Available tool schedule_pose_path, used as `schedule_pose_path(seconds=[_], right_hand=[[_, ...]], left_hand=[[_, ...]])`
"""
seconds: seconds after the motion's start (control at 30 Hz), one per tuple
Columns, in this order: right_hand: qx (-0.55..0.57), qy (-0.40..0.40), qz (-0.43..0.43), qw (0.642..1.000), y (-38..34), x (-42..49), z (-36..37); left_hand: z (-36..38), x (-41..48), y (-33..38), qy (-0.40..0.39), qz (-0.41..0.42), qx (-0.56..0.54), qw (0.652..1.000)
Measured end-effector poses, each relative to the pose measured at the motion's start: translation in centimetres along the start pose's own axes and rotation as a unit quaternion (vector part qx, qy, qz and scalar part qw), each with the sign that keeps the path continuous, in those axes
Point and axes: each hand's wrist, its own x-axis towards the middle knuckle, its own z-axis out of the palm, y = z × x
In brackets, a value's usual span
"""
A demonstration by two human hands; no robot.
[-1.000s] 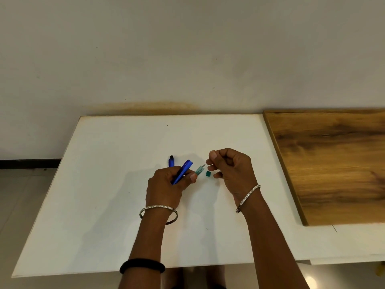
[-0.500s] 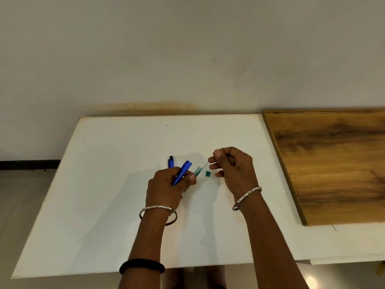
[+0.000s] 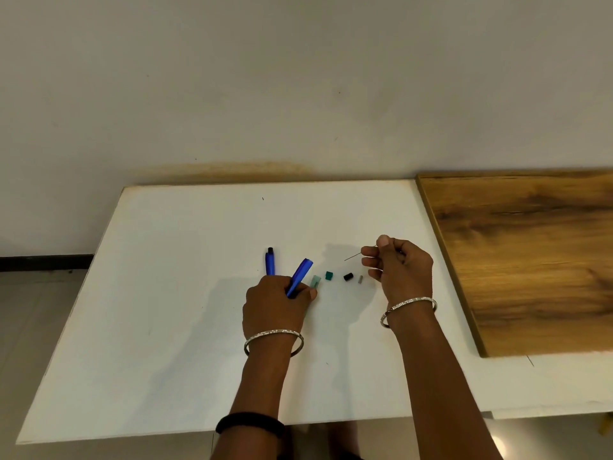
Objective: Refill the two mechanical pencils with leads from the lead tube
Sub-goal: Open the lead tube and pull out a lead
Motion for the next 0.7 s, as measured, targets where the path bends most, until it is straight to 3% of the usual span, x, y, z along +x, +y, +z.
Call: schedule_pose_path(seconds=[0.37, 0.7], right_hand=[[-0.022, -0.08, -0.007, 0.997, -0.1, -0.2, 0.1], [0.043, -0.078, -0.117, 0.989, -1.9, -0.5, 0.5]], left_hand=[[0.5, 0.0, 0.5, 0.001, 0.027, -0.003, 1.0], [0.9, 0.0, 1.5, 0.039, 0.162, -0.025, 0.986]])
